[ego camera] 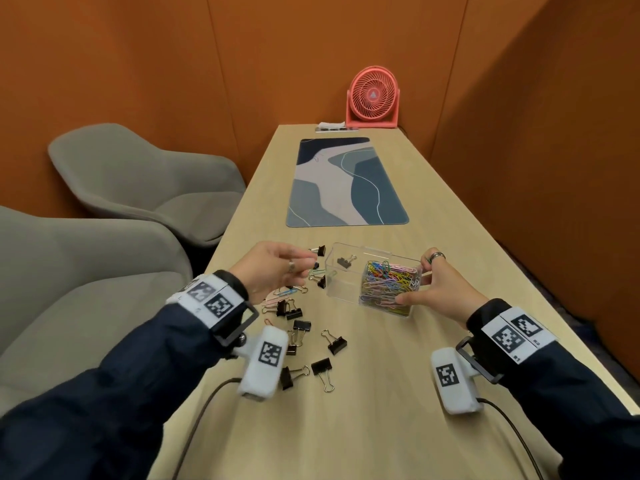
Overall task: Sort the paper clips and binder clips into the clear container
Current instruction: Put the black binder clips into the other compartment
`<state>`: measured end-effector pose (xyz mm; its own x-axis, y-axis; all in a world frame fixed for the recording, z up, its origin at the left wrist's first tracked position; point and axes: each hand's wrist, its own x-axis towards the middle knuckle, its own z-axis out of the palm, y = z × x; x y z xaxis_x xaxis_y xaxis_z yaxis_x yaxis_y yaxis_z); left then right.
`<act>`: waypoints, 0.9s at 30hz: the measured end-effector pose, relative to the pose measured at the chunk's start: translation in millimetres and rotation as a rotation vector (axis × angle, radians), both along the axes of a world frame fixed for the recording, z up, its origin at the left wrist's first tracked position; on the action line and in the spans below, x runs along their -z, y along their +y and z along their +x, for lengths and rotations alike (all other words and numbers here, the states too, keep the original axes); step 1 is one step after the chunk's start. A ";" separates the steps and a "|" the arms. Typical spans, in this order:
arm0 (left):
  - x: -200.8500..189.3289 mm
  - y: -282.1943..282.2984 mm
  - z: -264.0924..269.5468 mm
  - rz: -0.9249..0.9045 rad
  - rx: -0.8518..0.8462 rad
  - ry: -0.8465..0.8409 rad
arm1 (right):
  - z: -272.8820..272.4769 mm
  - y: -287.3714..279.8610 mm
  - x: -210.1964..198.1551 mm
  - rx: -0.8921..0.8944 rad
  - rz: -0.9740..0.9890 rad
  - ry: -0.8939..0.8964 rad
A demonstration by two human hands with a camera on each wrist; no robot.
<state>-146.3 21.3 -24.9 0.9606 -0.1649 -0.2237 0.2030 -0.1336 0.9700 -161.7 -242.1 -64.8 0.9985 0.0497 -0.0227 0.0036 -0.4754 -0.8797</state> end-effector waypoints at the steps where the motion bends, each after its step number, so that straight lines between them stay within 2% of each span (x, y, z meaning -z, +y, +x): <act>1: -4.0 -10.7 3.5 0.036 0.011 -0.052 | 0.1 -0.2 0.2 0.000 -0.002 -0.004; 7: -4.5 -60.5 24.9 0.359 0.091 -0.325 | -2.9 -4.8 -2.1 -0.023 -0.029 -0.008; 15: 12.0 -99.5 21.1 0.470 0.145 -0.432 | -5.4 -14.0 -1.6 -0.070 -0.016 -0.005; 23: -5.3 -106.4 20.2 0.756 0.196 -0.485 | -4.5 -14.8 0.6 -0.077 -0.010 -0.010; 27: -10.3 -107.5 20.0 0.888 0.274 -0.446 | -3.9 -14.1 -0.2 -0.076 -0.015 -0.019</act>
<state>-126.3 -86.3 -14.6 0.9403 -0.3403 -0.0043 -0.2969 -0.8265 0.4782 -165.7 -256.2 -64.6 0.9921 0.1251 -0.0053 0.0566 -0.4865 -0.8719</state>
